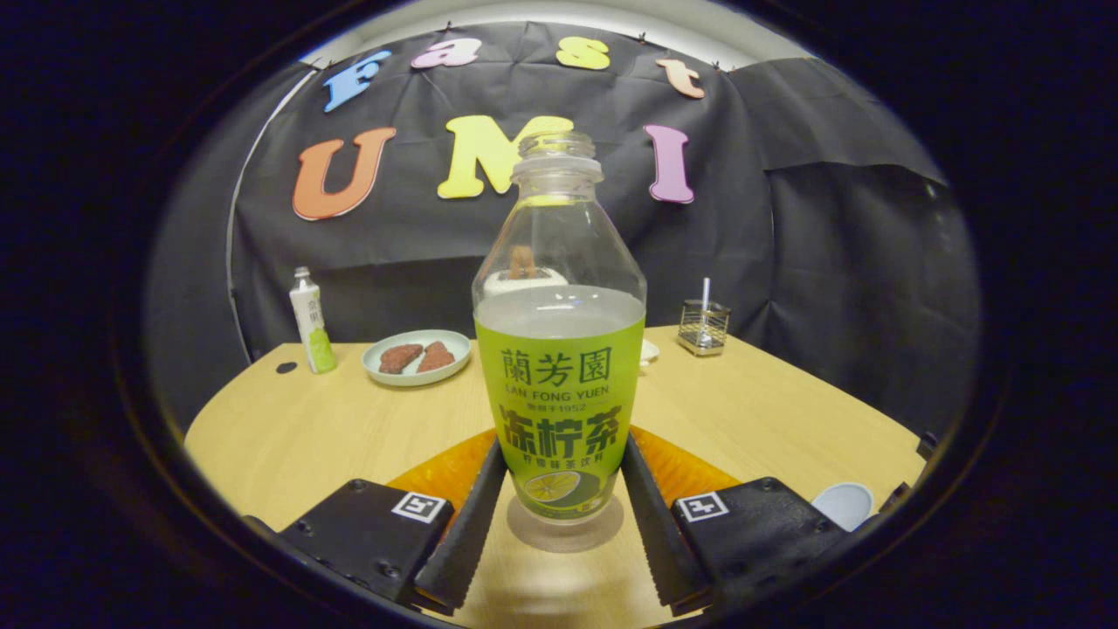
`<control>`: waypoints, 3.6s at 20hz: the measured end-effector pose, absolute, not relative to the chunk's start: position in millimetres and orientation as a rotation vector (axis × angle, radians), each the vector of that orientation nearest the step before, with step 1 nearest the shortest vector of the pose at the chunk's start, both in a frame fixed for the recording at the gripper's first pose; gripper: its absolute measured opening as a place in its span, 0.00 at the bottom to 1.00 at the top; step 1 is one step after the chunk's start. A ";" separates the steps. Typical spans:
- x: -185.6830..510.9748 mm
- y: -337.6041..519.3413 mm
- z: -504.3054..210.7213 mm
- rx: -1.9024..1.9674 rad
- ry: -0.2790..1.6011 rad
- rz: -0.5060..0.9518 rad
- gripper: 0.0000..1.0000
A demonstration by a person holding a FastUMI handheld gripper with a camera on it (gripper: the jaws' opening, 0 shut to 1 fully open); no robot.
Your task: Take the bottle from table, then pour the juice into the cup, finally place the bottle on the coaster
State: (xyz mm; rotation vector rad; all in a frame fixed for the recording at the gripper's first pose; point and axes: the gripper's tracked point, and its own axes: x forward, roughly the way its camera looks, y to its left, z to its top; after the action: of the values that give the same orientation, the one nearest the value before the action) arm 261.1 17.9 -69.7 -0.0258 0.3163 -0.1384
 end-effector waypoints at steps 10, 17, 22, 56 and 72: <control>272.8 22.4 -102.7 -0.031 0.382 -0.128 0.82; 271.2 24.1 -106.4 -0.060 0.411 -0.125 0.87; 266.7 21.7 -99.7 -0.047 0.397 -0.114 0.98; 20.1 18.8 6.4 -0.042 0.073 -0.016 1.00; 18.5 39.4 -4.6 -0.088 0.071 -0.013 1.00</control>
State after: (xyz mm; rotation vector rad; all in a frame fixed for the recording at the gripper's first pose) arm 18.5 39.4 -4.6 -0.0881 0.0710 -0.0126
